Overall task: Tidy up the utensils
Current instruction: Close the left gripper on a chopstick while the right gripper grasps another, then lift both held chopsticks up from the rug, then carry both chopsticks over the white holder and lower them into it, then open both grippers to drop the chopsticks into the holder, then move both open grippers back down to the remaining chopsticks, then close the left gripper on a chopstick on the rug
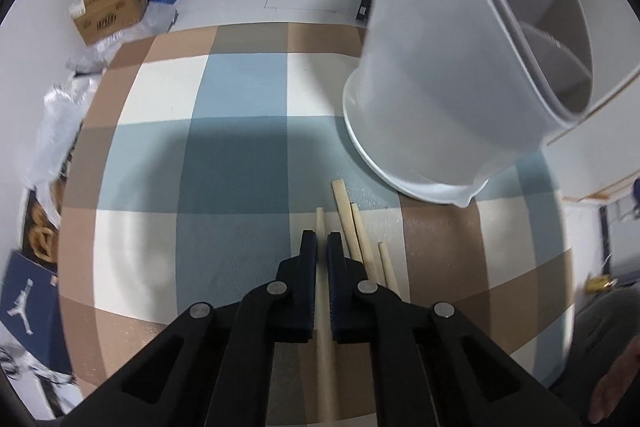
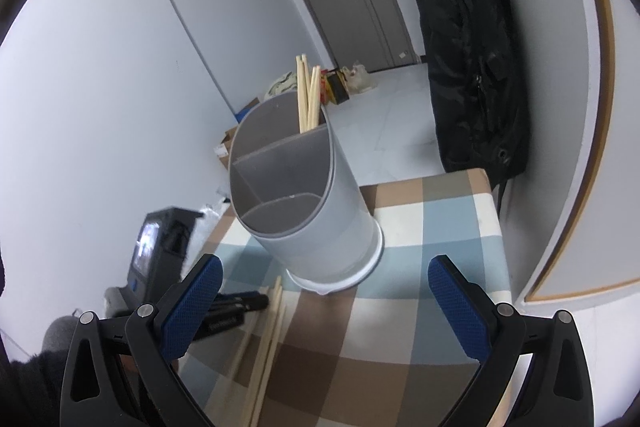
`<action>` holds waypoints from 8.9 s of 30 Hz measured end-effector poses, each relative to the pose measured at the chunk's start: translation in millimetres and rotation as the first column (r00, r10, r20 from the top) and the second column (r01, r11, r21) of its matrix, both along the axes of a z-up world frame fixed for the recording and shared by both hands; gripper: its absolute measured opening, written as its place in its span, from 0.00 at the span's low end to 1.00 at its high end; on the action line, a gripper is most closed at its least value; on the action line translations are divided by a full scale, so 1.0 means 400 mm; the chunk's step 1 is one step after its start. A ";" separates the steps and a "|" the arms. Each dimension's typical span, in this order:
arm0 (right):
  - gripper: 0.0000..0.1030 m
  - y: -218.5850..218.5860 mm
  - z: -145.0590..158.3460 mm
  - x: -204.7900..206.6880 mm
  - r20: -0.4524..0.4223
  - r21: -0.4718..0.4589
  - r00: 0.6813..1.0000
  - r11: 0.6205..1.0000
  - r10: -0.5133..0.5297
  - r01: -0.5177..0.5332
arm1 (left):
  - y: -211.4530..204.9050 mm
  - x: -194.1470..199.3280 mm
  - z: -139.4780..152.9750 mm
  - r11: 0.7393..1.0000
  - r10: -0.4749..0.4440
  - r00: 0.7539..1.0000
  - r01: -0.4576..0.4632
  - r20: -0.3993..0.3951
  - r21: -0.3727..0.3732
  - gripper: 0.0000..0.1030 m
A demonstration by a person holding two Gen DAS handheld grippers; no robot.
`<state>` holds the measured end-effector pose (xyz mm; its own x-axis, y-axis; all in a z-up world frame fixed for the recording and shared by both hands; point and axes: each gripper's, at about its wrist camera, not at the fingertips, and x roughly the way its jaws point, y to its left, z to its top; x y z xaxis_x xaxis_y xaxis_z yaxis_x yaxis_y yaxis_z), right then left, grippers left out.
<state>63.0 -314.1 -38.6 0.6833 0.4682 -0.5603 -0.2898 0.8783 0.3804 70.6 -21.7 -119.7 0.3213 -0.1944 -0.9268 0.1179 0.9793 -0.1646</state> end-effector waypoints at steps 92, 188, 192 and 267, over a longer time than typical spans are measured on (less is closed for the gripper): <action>0.05 0.279 0.100 -0.035 0.076 -0.139 0.989 0.984 0.124 -0.113 | 0.197 -0.108 0.239 0.963 0.123 0.915 -0.016 0.383 -0.270 0.01; 0.06 0.071 0.243 0.294 0.331 0.047 0.942 0.998 -0.054 0.041 | -0.095 0.198 0.447 0.967 -0.193 0.869 0.248 0.455 -0.063 0.01; 0.06 0.067 0.218 0.278 0.295 0.044 0.955 0.999 -0.019 0.006 | -0.110 0.188 0.432 0.958 -0.224 0.870 0.279 0.440 -0.064 0.01; 1.00 0.034 0.101 -0.154 0.222 -0.081 0.975 0.997 0.001 0.018 | 0.028 -0.132 0.125 0.997 0.064 0.962 -0.074 0.264 0.026 0.79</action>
